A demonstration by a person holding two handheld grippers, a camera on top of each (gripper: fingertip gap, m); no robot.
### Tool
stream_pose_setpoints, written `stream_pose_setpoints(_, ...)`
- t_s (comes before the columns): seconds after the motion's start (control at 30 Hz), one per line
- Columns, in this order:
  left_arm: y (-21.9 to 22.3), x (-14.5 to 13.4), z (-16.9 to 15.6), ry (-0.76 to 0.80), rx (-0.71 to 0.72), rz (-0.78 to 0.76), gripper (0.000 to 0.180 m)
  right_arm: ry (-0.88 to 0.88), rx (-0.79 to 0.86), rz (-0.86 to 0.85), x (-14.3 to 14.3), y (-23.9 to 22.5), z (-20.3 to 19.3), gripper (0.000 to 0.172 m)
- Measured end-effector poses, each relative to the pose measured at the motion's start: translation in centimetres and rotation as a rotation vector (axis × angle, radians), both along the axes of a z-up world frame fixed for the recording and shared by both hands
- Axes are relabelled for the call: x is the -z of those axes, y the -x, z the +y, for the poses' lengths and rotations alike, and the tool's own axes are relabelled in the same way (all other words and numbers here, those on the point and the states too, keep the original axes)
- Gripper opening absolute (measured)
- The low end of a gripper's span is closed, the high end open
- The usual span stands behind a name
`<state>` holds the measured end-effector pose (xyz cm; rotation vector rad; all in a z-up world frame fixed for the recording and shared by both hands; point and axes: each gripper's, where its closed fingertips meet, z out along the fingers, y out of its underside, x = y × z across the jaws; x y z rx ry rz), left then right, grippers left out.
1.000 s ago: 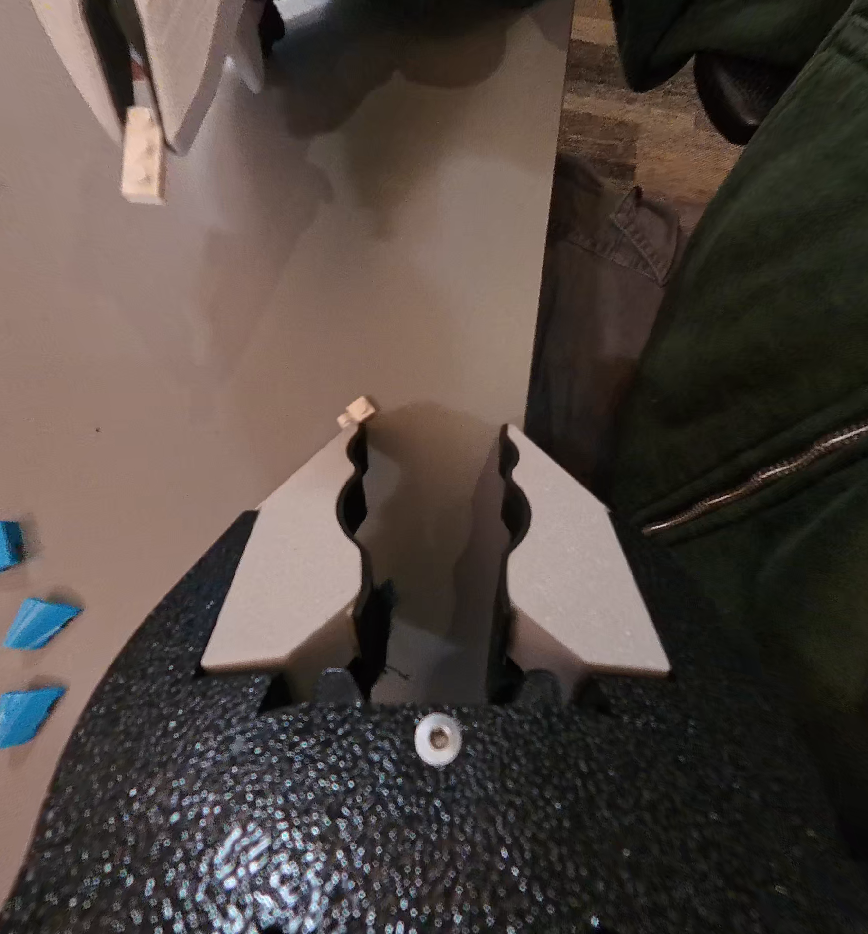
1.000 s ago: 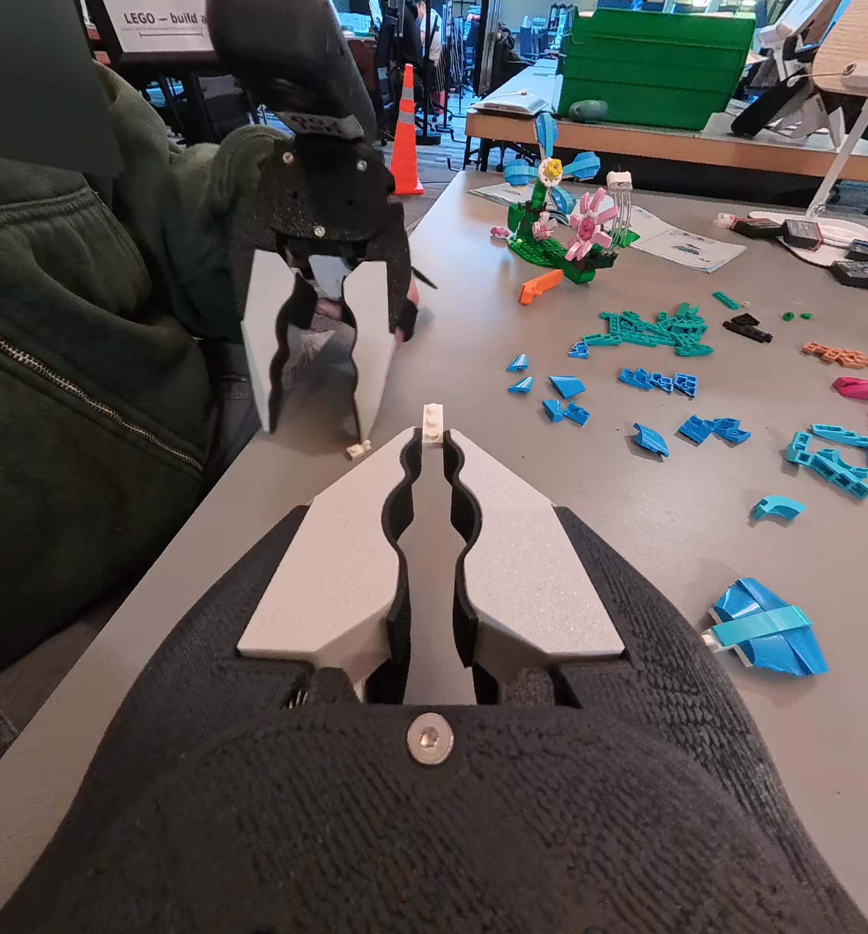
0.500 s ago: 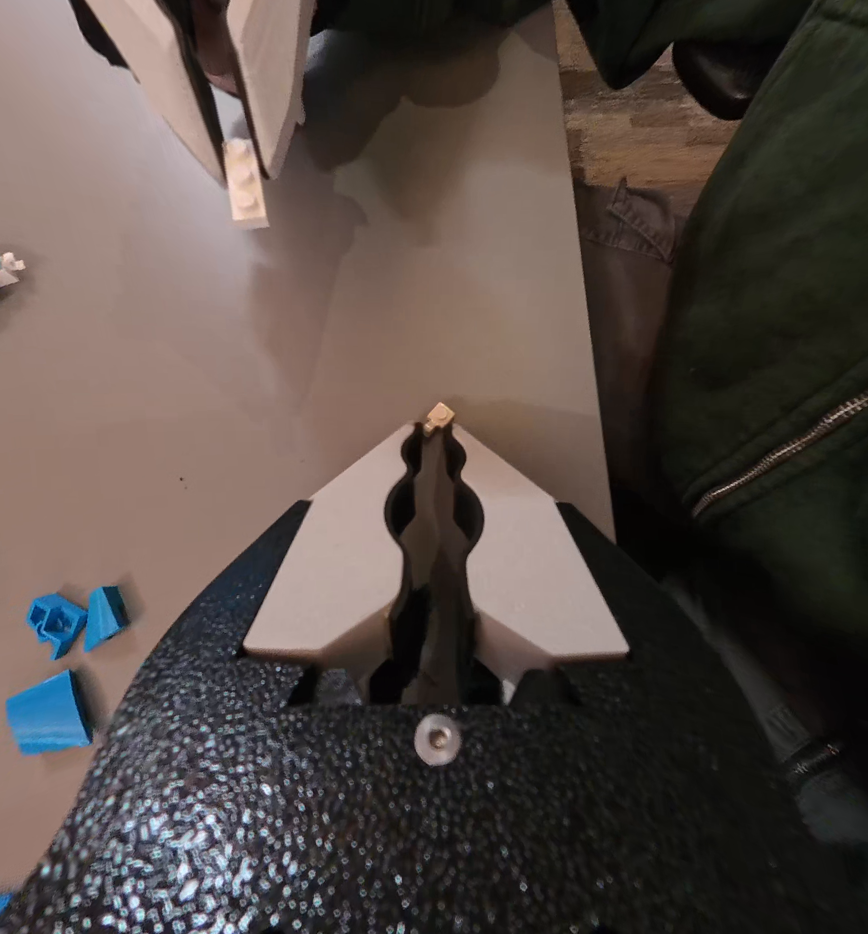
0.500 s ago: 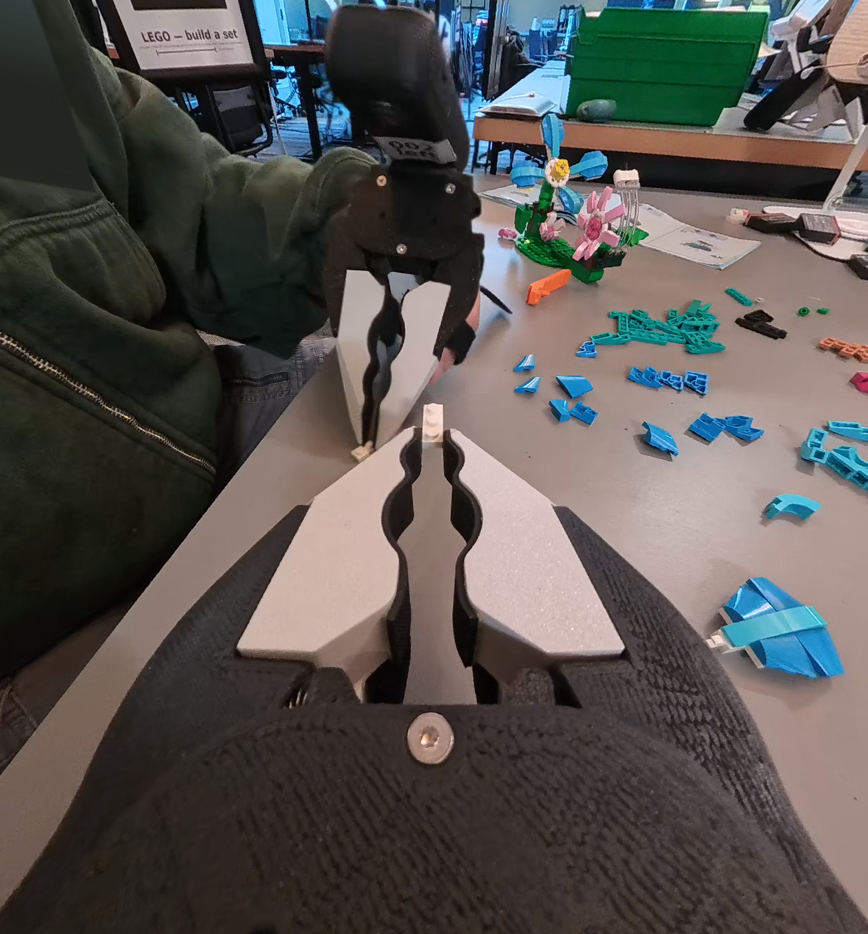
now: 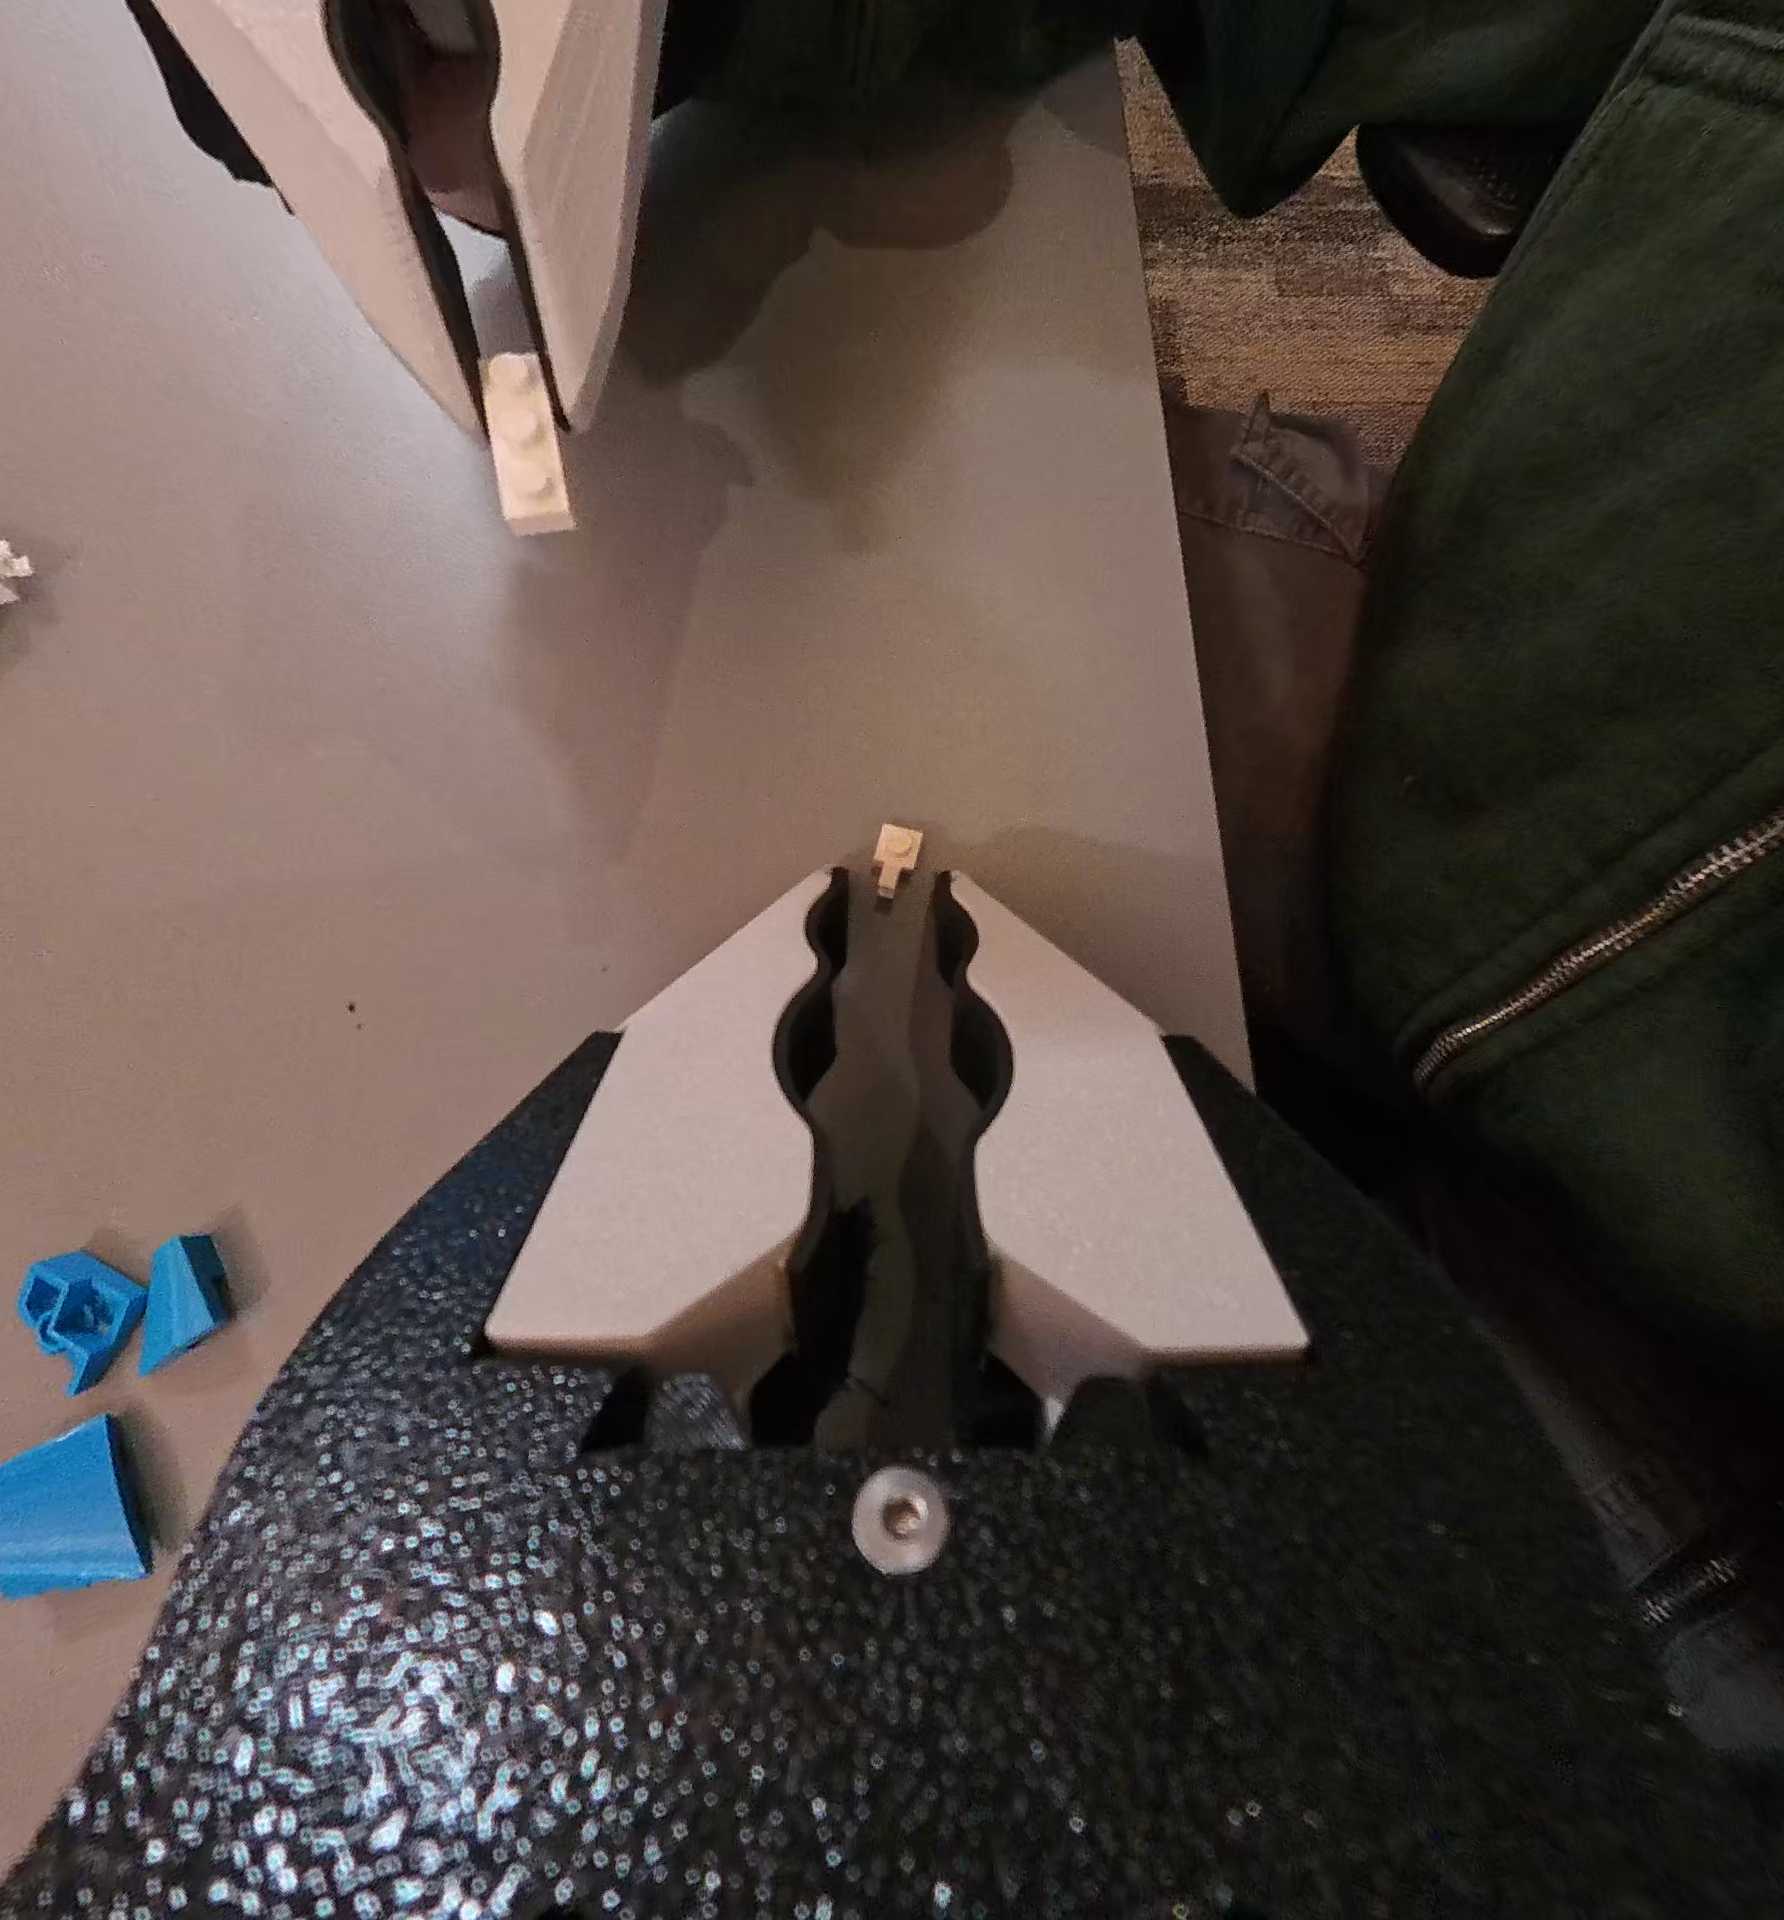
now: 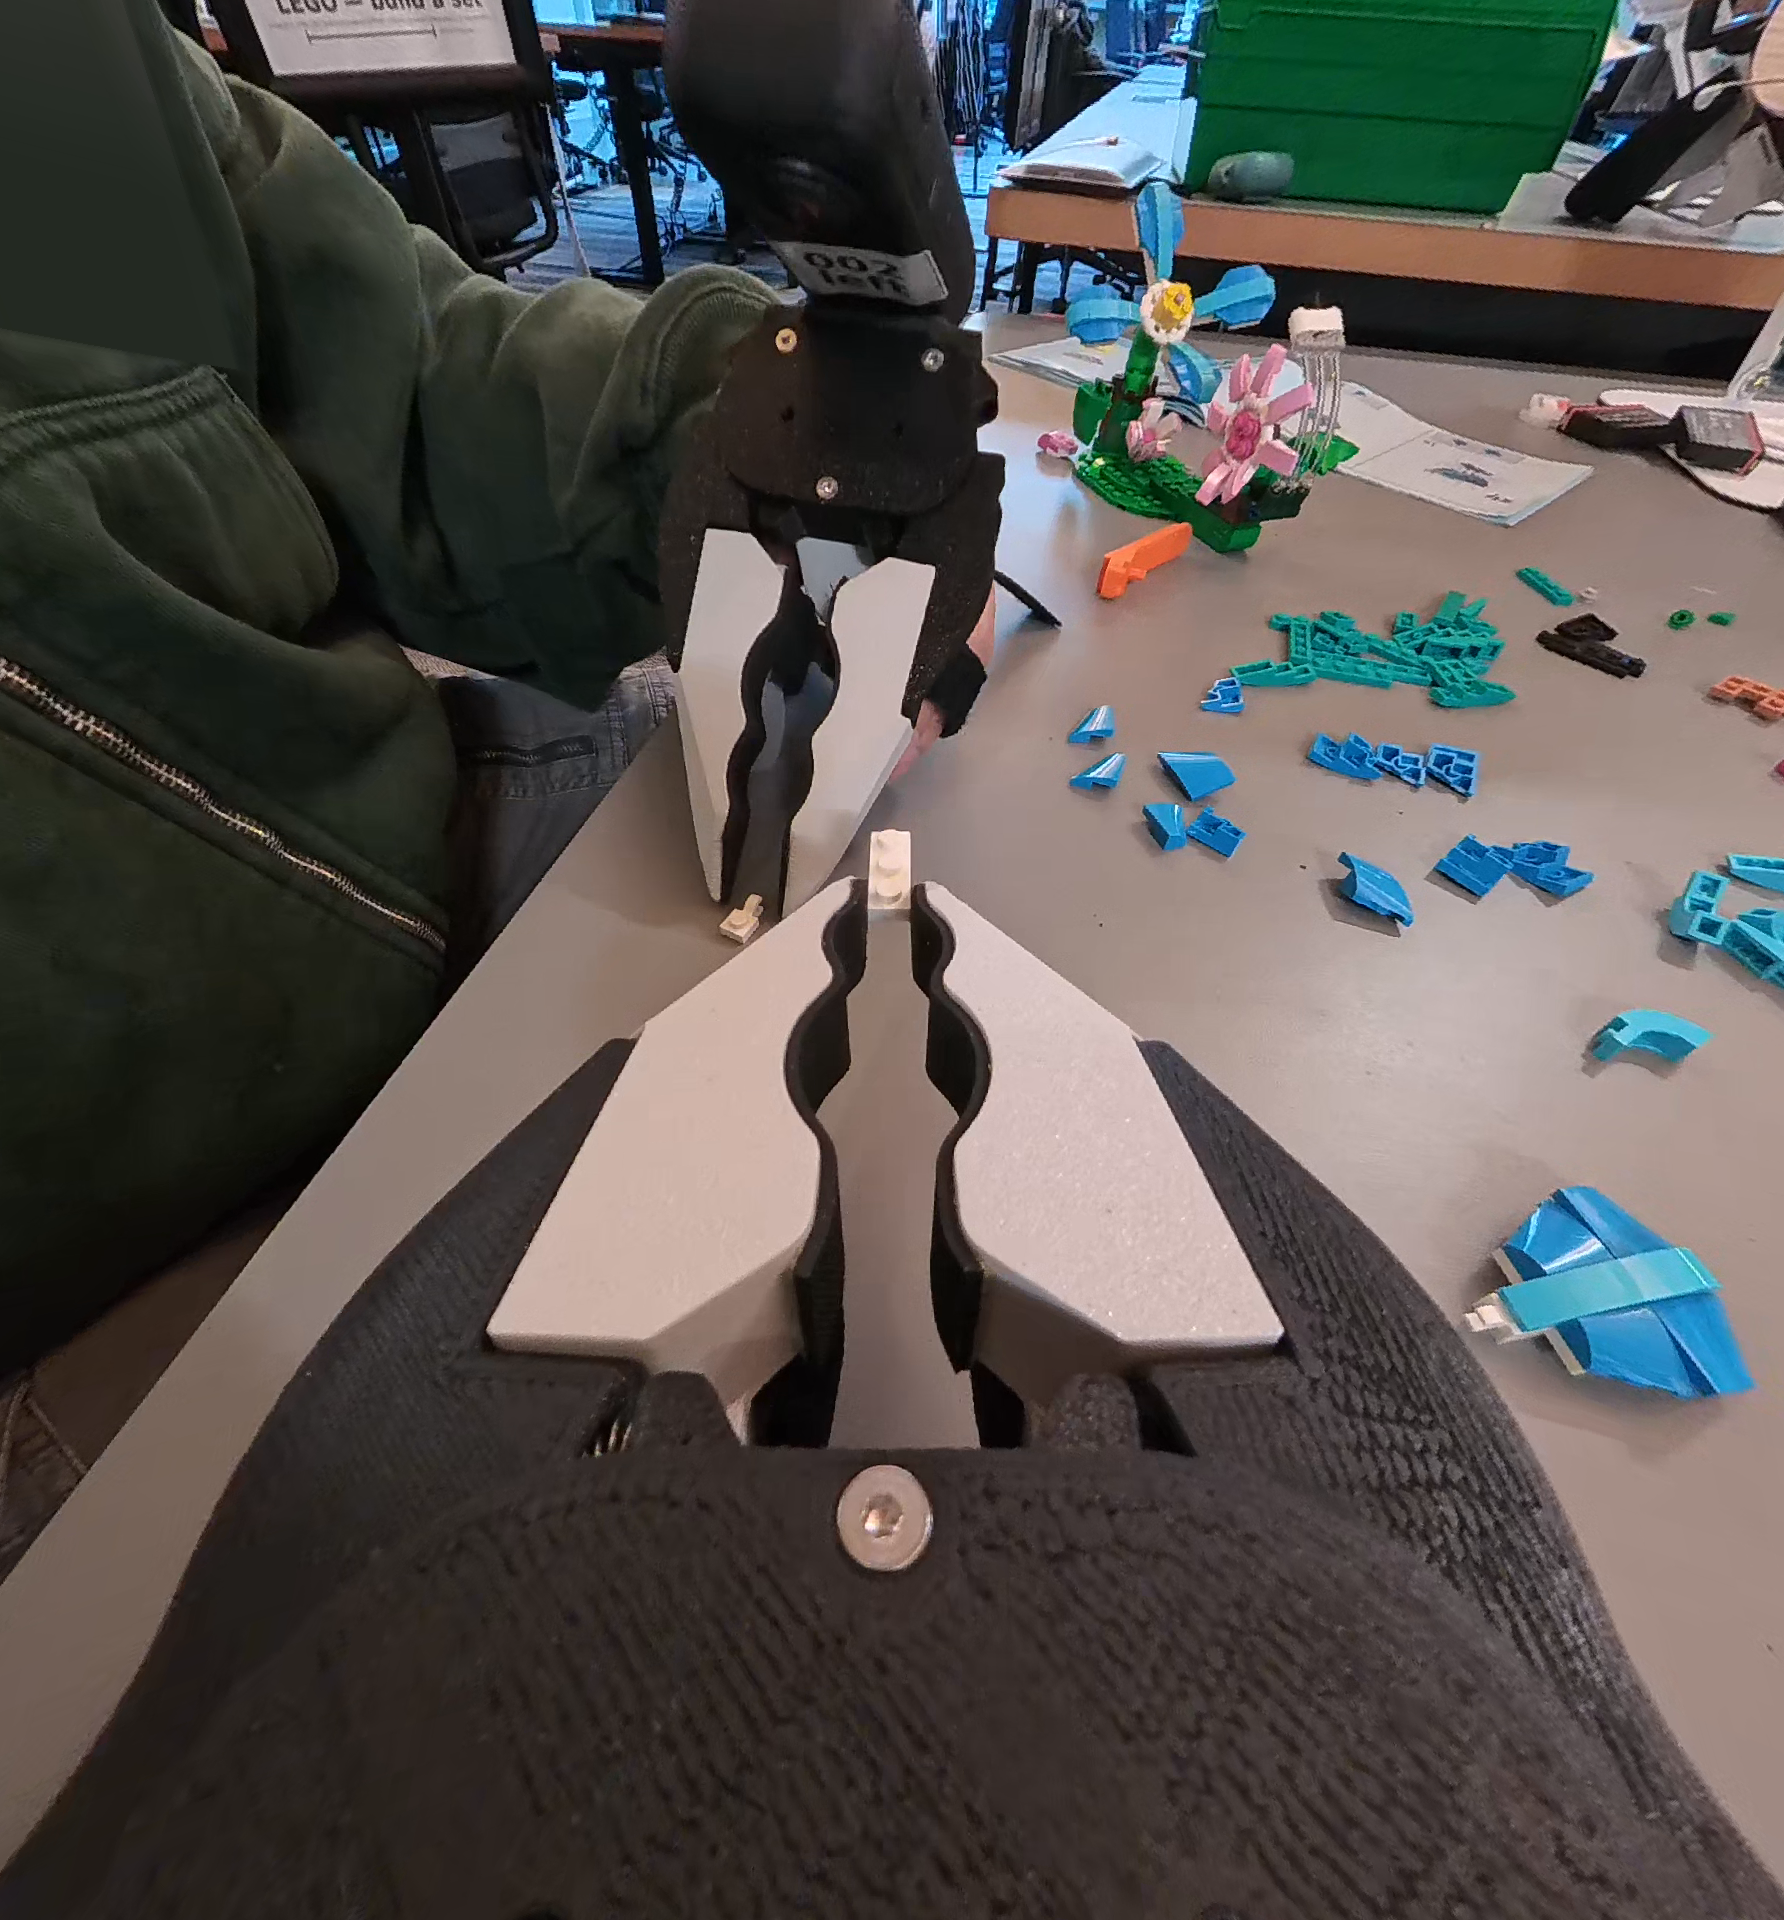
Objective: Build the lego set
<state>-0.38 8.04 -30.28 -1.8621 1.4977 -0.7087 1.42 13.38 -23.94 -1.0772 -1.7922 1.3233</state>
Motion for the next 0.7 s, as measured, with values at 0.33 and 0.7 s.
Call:
stream_pose_setpoints(0.33,-0.29,-0.01,-0.03,0.008,0.018,-0.011,0.015,-0.001,-0.006,-0.006,0.08,-0.03,-0.11,0.007)
stream_pose_setpoints(0.7,-0.07,-0.01,-0.02,0.01,0.005,-0.015,0.011,-0.005,-0.012,-0.014,0.22,-0.07,-0.23,0.007)
